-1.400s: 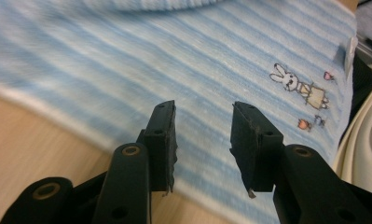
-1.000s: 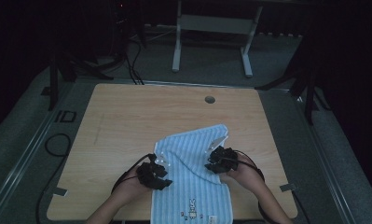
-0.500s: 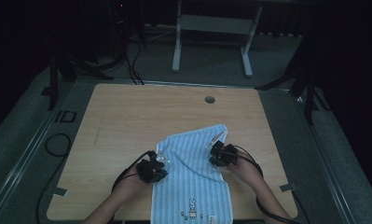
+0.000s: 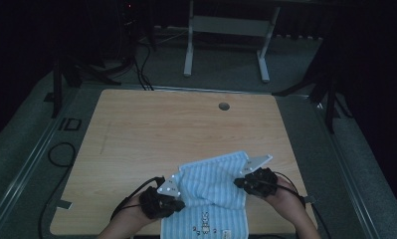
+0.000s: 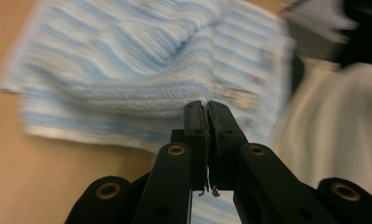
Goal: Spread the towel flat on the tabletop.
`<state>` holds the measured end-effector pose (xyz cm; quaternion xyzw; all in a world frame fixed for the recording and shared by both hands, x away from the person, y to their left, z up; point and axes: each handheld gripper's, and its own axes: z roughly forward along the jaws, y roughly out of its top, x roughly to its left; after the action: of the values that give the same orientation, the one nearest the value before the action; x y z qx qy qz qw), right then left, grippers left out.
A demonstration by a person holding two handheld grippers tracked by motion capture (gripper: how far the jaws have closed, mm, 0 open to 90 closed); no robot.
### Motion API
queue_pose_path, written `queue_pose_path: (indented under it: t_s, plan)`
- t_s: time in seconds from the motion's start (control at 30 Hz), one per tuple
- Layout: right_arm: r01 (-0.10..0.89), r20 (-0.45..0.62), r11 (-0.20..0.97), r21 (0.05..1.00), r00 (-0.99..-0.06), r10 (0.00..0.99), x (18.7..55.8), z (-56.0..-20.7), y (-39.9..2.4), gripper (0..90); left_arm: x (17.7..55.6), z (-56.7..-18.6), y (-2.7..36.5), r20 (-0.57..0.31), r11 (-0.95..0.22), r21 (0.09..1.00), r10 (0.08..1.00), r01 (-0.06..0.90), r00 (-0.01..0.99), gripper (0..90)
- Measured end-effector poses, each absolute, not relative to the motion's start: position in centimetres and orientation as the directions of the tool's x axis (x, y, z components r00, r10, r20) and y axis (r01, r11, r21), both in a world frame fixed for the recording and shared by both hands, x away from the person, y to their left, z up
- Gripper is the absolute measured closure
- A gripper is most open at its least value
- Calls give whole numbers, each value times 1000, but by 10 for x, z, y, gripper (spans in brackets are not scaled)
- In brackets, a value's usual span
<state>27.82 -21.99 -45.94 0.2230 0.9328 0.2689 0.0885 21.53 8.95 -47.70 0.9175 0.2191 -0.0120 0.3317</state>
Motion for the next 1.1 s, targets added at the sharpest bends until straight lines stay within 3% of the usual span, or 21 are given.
queue_pose_path:
  t_s: [0.27,0.33,0.47,0.6,0.7,0.9,1.1]
  plan:
    - [422,26,807,413,-891,453,258,-512,-222,861,205,-522,74,-268,-754,485,354,443,896,851]
    - [424,42,819,386,-895,443,259,-522,-218,840,206,-521,72,-291,-755,482,340,444,894,794]
    - [400,16,828,393,-903,429,264,-502,-223,749,223,-496,84,-251,-724,524,372,449,894,647]
    - [425,-72,801,421,-865,497,290,-465,-243,736,264,-472,102,-183,-666,574,463,476,867,584]
    - [458,-88,771,442,-834,545,324,-455,-257,733,304,-476,107,-161,-636,563,541,527,825,559]
    - [577,-42,715,394,-766,641,390,-483,-258,671,351,-508,89,-112,-673,475,593,567,797,558]
    - [603,-30,726,332,-762,647,414,-509,-247,651,367,-525,73,-131,-686,439,590,580,797,558]
